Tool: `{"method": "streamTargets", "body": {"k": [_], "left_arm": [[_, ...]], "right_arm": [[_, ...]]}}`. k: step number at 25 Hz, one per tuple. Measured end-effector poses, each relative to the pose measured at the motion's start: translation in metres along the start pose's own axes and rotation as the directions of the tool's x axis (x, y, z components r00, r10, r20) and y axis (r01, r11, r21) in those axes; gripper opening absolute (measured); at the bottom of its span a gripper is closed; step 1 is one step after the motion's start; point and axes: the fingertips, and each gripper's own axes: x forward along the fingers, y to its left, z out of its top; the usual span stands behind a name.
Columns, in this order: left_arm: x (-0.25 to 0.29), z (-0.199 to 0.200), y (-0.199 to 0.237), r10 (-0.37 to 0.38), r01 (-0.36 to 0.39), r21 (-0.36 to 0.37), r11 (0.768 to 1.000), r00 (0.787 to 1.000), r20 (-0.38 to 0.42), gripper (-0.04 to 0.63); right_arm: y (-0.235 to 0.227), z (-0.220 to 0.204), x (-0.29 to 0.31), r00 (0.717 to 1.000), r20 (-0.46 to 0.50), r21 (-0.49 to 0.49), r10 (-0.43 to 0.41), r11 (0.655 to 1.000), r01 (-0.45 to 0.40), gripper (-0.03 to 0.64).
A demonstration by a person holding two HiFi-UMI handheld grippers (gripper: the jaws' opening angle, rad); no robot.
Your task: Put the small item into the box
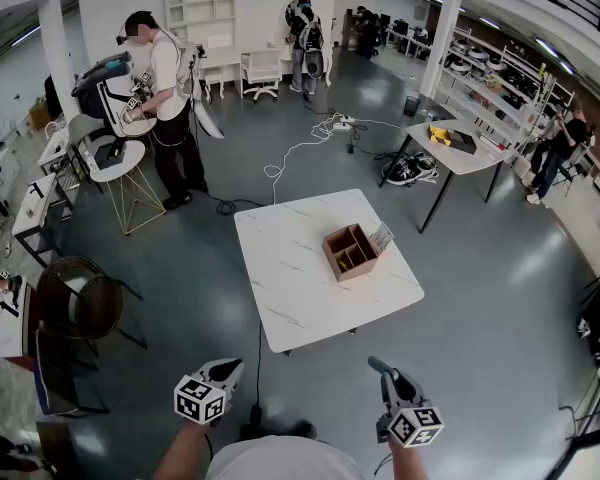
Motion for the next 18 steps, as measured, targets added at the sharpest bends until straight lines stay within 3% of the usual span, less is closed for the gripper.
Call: {"method": "streamTargets", "body": {"k": [18], "left_arm": [[0.001,-0.007,-0.014,0.021,-0.021,-0.005,1.0,1.0,-0.011,0.014]], "right_arm": [[-0.011,-0.002,-0.006,1.0,-0.008,0.036,0.028,0.999,-0.027,0.081]]}}
